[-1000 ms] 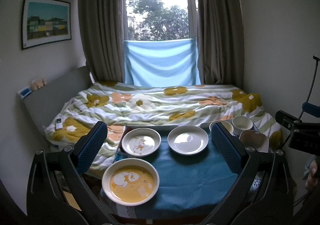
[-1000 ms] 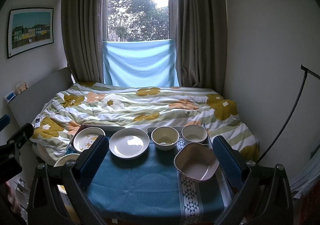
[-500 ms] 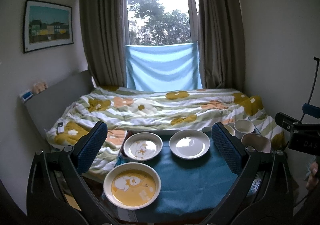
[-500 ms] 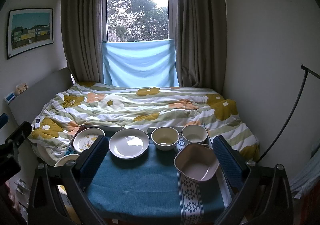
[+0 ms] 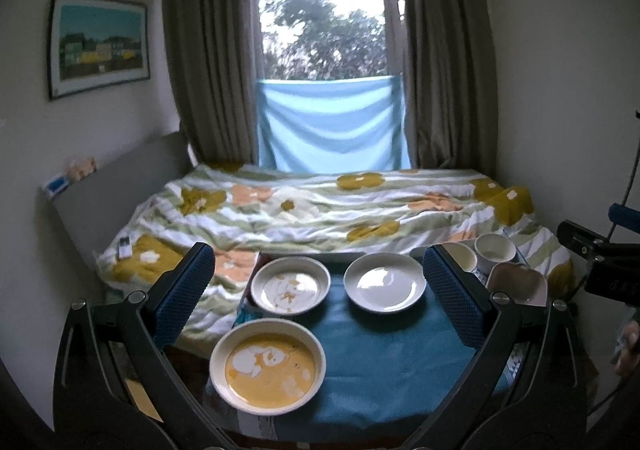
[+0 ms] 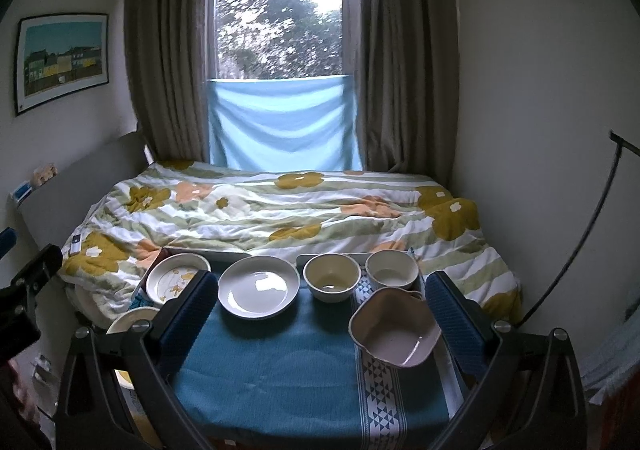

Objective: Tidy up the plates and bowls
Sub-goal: 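Grasp the yellow duck-print plate rim with the left tool while the right tool grasps the yellow lion-print plate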

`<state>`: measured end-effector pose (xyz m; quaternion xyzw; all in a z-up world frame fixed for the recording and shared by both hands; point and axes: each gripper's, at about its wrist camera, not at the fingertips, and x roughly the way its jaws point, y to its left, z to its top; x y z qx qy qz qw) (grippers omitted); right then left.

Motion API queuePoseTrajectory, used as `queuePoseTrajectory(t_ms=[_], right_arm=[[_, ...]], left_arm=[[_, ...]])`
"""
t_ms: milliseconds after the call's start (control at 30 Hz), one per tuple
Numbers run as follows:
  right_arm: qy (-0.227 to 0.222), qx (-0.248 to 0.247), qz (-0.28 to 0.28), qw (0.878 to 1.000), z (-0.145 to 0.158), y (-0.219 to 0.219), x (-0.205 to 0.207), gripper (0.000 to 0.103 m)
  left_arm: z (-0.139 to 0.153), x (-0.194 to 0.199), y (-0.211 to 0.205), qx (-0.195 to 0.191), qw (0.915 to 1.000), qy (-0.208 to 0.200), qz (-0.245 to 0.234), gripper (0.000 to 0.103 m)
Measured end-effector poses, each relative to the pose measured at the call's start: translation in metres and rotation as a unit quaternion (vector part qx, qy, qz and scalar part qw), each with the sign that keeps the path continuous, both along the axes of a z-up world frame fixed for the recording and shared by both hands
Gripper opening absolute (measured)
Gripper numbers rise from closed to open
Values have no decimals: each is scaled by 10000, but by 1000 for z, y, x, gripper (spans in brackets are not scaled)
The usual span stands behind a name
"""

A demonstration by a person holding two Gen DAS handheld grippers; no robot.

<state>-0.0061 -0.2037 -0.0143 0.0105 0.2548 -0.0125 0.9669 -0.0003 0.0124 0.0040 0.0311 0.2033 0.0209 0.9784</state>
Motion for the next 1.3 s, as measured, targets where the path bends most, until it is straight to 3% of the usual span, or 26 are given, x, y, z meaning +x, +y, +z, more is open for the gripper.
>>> queuePoseTrajectory(t_ms=[133,300,533,633,767,967,1133,1233,1300], right_arm=[[177,-45,409,9990,-5,11,19,103],[626,-95,1244,9902,-36,35,57,103],[1391,223,2457,9591,-113,94,109,103],[1646,179,2784,9461,-145,119,130,101],[1905,73,3148,9298,-181,153,150,87],[2473,8,3467,9048,-231,188,186,64],[2815,44,3694,8856,-259,213,205,48],[2921,119,3811,8771,-268,223,211,34],[2974,165,3844,8738,-273,229,213,30]], left_arm=[[-13,7,18,-228,9986,365,305,103],[-58,5,57,-455,9895,929,1011,103],[-142,3,123,-947,9683,1699,1567,101],[-176,10,148,-1223,9591,1914,1688,95],[-222,29,171,-1559,9464,2276,1682,74],[-275,61,193,-2028,9279,2759,1471,55],[-293,77,204,-2208,9188,2965,1382,48],[-300,83,209,-2249,9144,3090,1331,33],[-304,86,211,-2280,9112,3171,1312,28]])
